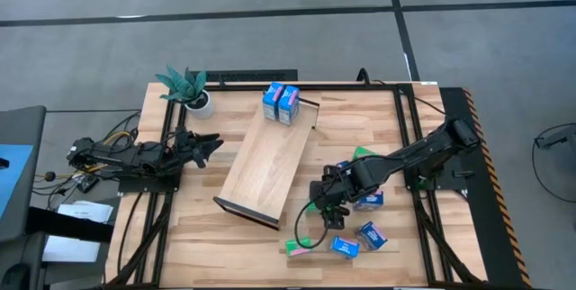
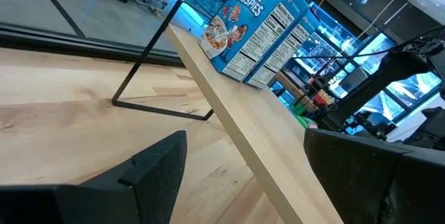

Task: Stack cereal on shelf
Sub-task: Put the middle green cereal box on the shelf

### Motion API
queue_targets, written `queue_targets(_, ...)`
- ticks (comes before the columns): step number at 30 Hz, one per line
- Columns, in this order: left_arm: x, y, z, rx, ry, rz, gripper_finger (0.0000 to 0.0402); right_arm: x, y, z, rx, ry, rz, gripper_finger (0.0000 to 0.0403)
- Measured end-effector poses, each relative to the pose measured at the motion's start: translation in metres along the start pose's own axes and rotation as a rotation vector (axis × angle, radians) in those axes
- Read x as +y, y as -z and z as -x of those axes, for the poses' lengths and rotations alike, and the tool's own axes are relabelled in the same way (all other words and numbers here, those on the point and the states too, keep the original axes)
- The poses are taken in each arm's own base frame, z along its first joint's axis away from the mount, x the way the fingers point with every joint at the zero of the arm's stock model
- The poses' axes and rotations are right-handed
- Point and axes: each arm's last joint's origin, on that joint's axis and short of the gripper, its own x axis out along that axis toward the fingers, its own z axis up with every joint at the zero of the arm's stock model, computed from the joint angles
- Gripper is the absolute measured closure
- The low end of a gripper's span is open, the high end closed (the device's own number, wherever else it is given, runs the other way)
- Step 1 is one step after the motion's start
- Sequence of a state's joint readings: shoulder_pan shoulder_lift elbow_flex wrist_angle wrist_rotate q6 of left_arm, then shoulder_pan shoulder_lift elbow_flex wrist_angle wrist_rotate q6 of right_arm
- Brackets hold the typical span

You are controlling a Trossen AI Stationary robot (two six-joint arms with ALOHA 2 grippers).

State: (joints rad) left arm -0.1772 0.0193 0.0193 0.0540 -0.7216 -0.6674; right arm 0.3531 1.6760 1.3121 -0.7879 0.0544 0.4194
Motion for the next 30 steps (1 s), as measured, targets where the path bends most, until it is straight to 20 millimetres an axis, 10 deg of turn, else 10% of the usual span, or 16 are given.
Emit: queue_targets(30,0.0,0.0,0.0,0.0,0.0,-0.005,0.0122,-0.0017,0.0048,-0.0058,0.016,0.005,-0.018,0.0178)
